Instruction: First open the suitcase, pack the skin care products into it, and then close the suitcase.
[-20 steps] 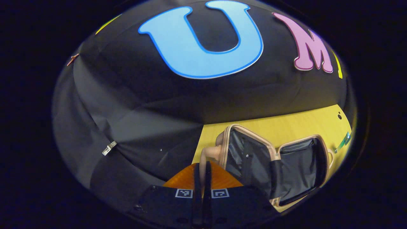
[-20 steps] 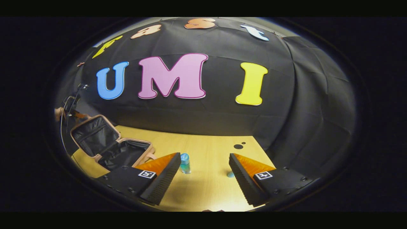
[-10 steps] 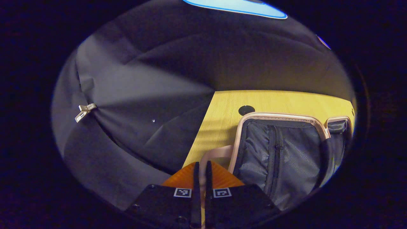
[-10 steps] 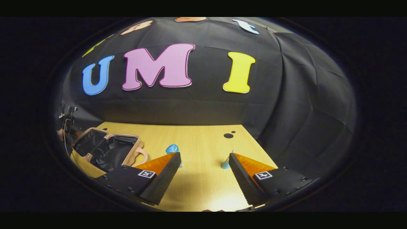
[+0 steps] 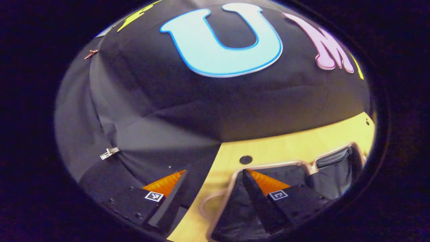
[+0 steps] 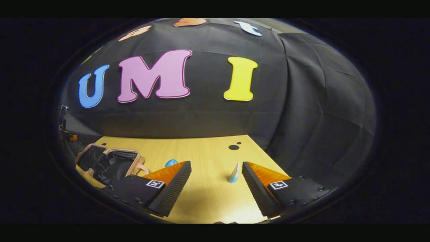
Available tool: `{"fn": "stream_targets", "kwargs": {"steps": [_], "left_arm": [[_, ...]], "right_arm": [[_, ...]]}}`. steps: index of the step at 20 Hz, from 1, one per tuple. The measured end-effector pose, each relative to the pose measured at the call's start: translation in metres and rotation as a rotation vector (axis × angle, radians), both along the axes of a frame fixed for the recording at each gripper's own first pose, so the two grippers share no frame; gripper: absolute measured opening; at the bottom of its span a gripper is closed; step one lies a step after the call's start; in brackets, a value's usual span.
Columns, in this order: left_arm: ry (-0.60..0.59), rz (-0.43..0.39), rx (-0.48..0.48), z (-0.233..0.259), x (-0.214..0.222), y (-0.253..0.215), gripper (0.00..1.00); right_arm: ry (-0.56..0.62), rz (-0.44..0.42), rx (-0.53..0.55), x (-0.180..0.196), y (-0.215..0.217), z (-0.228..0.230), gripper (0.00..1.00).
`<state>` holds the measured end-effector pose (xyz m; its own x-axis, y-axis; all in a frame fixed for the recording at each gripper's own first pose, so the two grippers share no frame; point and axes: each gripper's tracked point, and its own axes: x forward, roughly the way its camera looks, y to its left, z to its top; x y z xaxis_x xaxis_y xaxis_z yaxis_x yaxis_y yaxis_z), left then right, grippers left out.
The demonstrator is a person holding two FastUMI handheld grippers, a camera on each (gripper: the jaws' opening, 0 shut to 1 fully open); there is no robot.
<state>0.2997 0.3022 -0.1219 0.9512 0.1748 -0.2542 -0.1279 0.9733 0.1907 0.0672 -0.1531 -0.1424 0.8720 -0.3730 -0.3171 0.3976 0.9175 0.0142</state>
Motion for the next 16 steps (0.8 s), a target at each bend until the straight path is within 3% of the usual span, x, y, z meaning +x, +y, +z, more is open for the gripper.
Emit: {"fn": "stream_targets", "kwargs": {"steps": [3, 5, 7, 13, 16], "left_arm": [[-0.106, -0.142, -0.104, 0.050, -0.035, -0.106, 0.98], [-0.111, -0.226, -0.141, 0.051, -0.054, -0.168, 0.97], [-0.119, -0.290, -0.173, 0.051, -0.073, -0.224, 0.98], [-0.068, -0.475, -0.315, -0.012, -0.110, -0.388, 0.98], [-0.044, -0.564, -0.326, -0.045, -0.121, -0.451, 0.99]], "right_arm": [[-0.020, -0.007, -0.011, -0.003, -0.007, 0.004, 0.96], [-0.027, -0.003, -0.022, -0.005, -0.009, 0.002, 1.00], [-0.029, -0.002, -0.016, -0.006, -0.013, -0.001, 0.96], [0.001, -0.008, -0.001, -0.011, -0.029, -0.031, 0.96], [0.032, 0.003, 0.016, -0.008, -0.033, -0.055, 0.96]]}}
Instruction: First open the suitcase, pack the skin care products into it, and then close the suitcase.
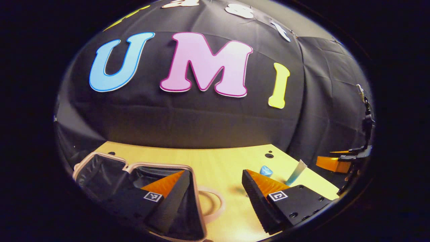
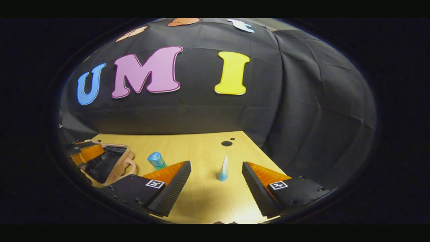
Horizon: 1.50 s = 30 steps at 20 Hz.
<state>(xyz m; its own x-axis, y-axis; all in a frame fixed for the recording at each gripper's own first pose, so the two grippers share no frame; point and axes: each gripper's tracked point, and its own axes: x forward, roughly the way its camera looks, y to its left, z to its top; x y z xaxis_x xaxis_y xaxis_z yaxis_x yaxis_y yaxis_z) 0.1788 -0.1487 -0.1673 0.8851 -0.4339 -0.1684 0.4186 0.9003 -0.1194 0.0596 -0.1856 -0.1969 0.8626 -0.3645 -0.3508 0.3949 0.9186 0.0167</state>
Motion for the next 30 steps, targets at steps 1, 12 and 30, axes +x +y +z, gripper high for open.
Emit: {"fn": "stream_targets", "kwargs": {"steps": [1, 12, 30], "left_arm": [[0.000, -0.035, 0.009, -0.008, -0.003, -0.018, 0.98], [0.130, -0.108, 0.087, -0.128, 0.063, -0.152, 0.95], [0.138, -0.087, 0.142, -0.142, 0.073, -0.157, 0.48]], "right_arm": [[0.000, 0.003, 0.004, 0.001, -0.001, -0.005, 0.96], [0.035, -0.037, 0.069, 0.034, -0.035, -0.069, 0.96], [0.194, -0.140, 0.166, 0.081, -0.055, -0.173, 0.71]]}}
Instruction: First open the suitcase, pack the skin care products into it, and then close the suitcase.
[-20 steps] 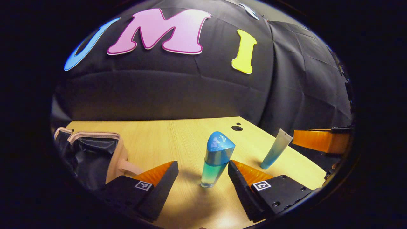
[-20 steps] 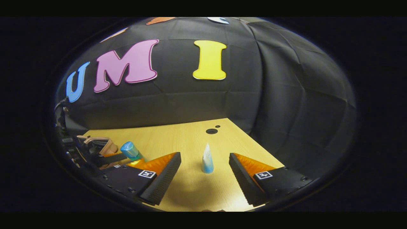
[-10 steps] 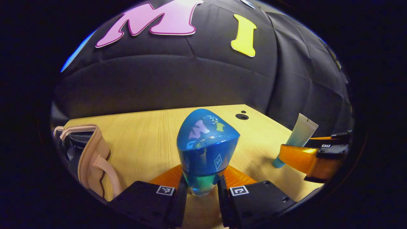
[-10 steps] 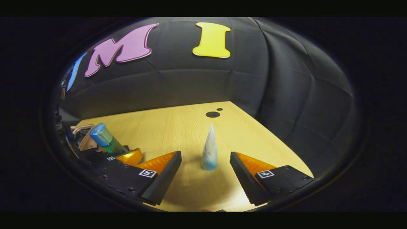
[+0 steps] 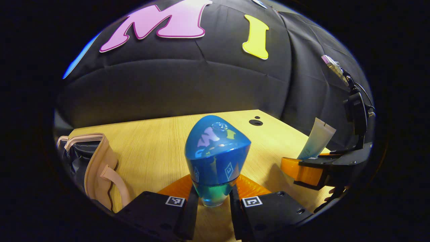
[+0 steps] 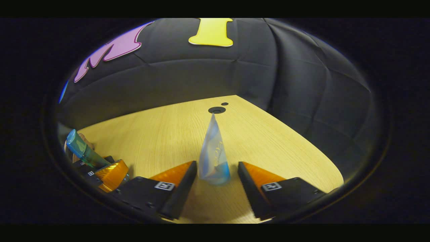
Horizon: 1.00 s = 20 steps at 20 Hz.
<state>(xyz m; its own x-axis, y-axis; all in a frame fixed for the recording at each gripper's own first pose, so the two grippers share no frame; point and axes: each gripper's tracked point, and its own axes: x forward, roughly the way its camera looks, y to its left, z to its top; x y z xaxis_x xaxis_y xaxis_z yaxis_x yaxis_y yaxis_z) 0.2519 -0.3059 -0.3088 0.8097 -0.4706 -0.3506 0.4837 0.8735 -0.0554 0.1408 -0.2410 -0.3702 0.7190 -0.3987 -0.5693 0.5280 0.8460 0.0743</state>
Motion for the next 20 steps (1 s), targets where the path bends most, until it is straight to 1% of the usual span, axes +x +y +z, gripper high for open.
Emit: {"fn": "stream_targets", "kwargs": {"steps": [1, 2, 3, 4, 5, 6, 9, 10, 14, 17, 20], "left_arm": [[-0.002, -0.001, 0.003, 0.000, 0.001, 0.000, 0.48], [-0.004, -0.002, 0.004, 0.000, 0.000, 0.000, 0.48], [-0.006, -0.002, 0.006, 0.000, 0.000, 0.000, 0.48], [-0.012, -0.002, 0.006, 0.001, -0.001, 0.001, 0.48], [-0.018, -0.002, 0.005, 0.001, -0.001, 0.002, 0.48], [-0.028, -0.004, 0.004, 0.002, -0.002, 0.003, 0.51], [-0.055, 0.001, -0.013, 0.006, -0.007, 0.009, 0.43], [-0.059, 0.004, -0.027, 0.008, -0.009, 0.011, 0.47], [-0.095, 0.027, -0.084, 0.017, -0.012, 0.024, 0.45], [-0.108, 0.051, -0.101, 0.026, -0.014, 0.038, 0.45], [-0.128, 0.084, -0.129, 0.053, -0.023, 0.063, 0.44]], "right_arm": [[0.005, 0.009, 0.014, 0.001, 0.003, -0.001, 0.63], [-0.004, 0.011, 0.018, 0.003, 0.002, -0.002, 0.59], [-0.004, 0.019, 0.021, 0.002, 0.004, 0.000, 0.45], [-0.006, 0.033, 0.019, 0.002, 0.005, 0.001, 0.45], [-0.010, 0.050, 0.008, 0.002, 0.007, 0.002, 0.36], [-0.020, 0.070, -0.007, 0.002, 0.009, 0.006, 0.41], [-0.063, 0.115, -0.069, 0.000, 0.016, 0.026, 0.39], [-0.071, 0.131, -0.082, -0.001, 0.020, 0.031, 0.39], [-0.069, 0.179, -0.107, -0.006, 0.034, 0.037, 0.39], [-0.056, 0.202, -0.108, -0.011, 0.042, 0.036, 0.39], [-0.072, 0.222, -0.101, -0.013, 0.056, 0.047, 0.39]]}}
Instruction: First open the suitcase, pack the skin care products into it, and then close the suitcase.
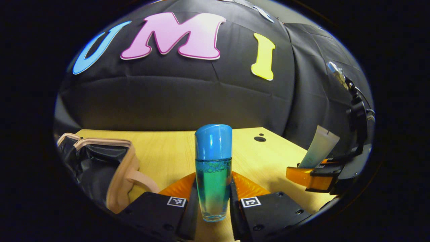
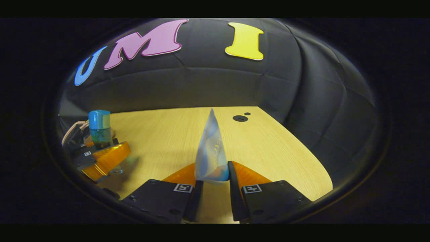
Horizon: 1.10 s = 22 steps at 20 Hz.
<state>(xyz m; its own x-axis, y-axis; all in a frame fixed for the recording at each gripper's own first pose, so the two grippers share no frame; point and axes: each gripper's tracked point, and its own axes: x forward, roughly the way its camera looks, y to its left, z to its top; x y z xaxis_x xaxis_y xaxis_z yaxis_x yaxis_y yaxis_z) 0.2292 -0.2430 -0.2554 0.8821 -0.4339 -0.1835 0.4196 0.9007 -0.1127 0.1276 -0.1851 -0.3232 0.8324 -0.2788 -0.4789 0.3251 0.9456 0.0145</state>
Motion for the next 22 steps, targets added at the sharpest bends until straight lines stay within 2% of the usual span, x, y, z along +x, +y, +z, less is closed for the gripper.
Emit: {"fn": "stream_targets", "kwargs": {"steps": [3, 7, 11, 12, 13, 14, 15, 16, 17, 19, 20, 21, 22], "left_arm": [[-0.032, 0.054, -0.018, 0.039, -0.009, 0.040, 0.44], [-0.027, 0.164, 0.048, 0.065, -0.026, 0.125, 0.45], [0.111, 0.284, 0.108, 0.044, -0.036, 0.222, 0.44], [0.152, 0.306, 0.123, 0.033, -0.038, 0.243, 0.48], [0.183, 0.328, 0.139, 0.023, -0.037, 0.260, 0.41], [0.214, 0.347, 0.167, 0.013, -0.033, 0.278, 0.45], [0.248, 0.349, 0.190, 0.003, -0.033, 0.292, 0.48], [0.281, 0.343, 0.207, -0.008, -0.032, 0.303, 0.44], [0.319, 0.323, 0.219, -0.019, -0.030, 0.308, 0.44], [0.398, 0.287, 0.236, -0.038, -0.026, 0.311, 0.45], [0.429, 0.275, 0.252, -0.045, -0.021, 0.311, 0.44], [0.461, 0.264, 0.271, -0.054, -0.020, 0.314, 0.48], [0.486, 0.255, 0.291, -0.060, -0.016, 0.314, 0.48]], "right_arm": [[-0.033, 0.051, 0.016, 0.000, 0.027, 0.025, 0.38], [-0.094, 0.175, 0.050, 0.000, 0.092, 0.072, 0.38], [-0.132, 0.324, 0.113, 0.002, 0.175, 0.113, 0.38], [-0.135, 0.365, 0.121, 0.002, 0.195, 0.120, 0.38], [-0.144, 0.400, 0.128, 0.003, 0.214, 0.127, 0.39], [-0.159, 0.425, 0.142, 0.005, 0.231, 0.135, 0.38], [-0.165, 0.447, 0.153, 0.005, 0.244, 0.138, 0.46], [-0.165, 0.467, 0.159, 0.006, 0.256, 0.143, 0.31], [-0.167, 0.484, 0.164, 0.005, 0.267, 0.147, 0.38], [-0.172, 0.503, 0.179, 0.003, 0.281, 0.153, 0.38], [-0.172, 0.506, 0.187, 0.000, 0.286, 0.156, 0.31], [-0.170, 0.509, 0.189, -0.003, 0.288, 0.158, 0.31], [-0.168, 0.510, 0.187, -0.007, 0.289, 0.159, 0.38]]}}
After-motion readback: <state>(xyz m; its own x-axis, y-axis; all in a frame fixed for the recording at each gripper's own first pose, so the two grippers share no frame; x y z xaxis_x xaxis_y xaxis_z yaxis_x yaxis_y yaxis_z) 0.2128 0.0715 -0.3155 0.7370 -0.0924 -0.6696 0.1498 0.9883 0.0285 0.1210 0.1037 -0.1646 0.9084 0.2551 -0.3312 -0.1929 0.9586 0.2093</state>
